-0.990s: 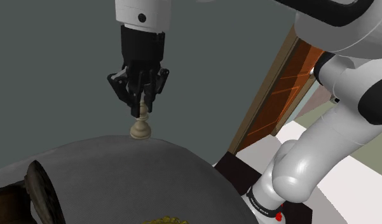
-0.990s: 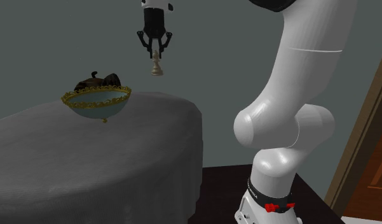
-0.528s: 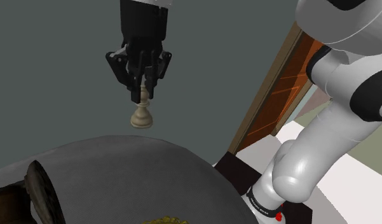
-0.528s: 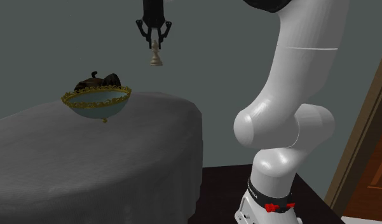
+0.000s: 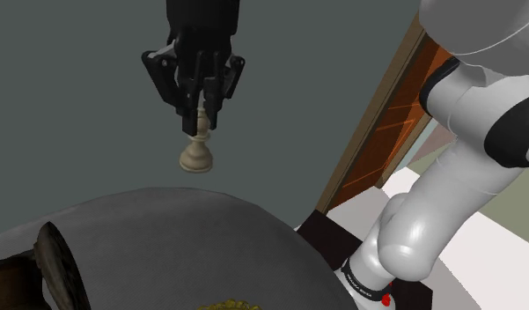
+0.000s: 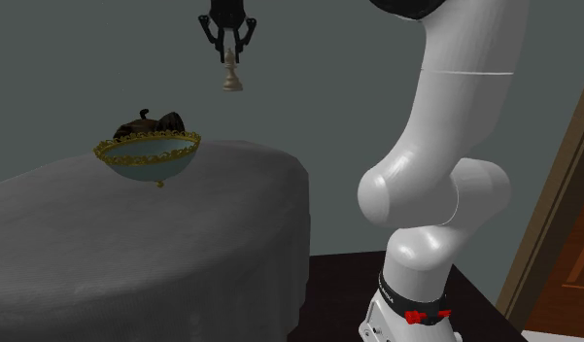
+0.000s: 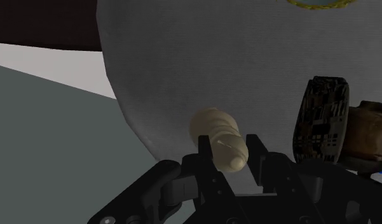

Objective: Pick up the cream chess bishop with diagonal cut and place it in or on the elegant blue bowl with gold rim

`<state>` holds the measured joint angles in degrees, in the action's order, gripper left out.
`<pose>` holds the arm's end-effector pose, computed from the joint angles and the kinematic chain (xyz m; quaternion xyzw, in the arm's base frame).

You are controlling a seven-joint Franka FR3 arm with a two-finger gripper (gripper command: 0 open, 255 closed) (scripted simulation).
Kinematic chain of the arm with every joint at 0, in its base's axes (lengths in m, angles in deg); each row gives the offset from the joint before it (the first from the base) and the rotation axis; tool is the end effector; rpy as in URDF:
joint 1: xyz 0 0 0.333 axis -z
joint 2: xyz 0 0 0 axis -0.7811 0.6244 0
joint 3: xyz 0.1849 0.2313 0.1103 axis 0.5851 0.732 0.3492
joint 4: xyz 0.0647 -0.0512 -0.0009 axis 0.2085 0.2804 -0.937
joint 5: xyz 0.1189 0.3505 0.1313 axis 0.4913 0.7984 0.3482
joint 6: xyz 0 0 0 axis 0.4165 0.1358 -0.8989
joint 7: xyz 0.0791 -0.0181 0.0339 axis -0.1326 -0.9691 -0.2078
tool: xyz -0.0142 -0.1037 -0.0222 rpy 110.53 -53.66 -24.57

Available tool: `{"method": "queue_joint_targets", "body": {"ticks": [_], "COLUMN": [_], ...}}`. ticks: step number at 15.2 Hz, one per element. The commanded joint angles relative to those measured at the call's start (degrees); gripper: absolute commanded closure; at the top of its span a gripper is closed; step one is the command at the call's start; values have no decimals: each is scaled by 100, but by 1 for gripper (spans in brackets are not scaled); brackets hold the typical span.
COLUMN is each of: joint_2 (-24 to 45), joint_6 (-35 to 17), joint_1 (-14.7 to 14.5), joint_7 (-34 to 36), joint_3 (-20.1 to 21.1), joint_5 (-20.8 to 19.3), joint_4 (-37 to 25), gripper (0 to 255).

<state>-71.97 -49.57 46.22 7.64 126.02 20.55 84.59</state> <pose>0.3637 0.3558 0.7140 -0.9987 -0.0302 0.0384 0.0152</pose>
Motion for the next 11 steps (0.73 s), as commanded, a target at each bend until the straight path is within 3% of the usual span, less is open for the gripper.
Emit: {"method": "queue_joint_targets", "body": {"ticks": [1, 11], "joint_2": [-155, -372], "joint_6": [27, 116], "joint_1": [-92, -626], "joint_7": [218, 1584], "joint_3": [96, 850], "joint_5": [110, 354], "joint_4": [79, -1], "gripper": [255, 255]}}
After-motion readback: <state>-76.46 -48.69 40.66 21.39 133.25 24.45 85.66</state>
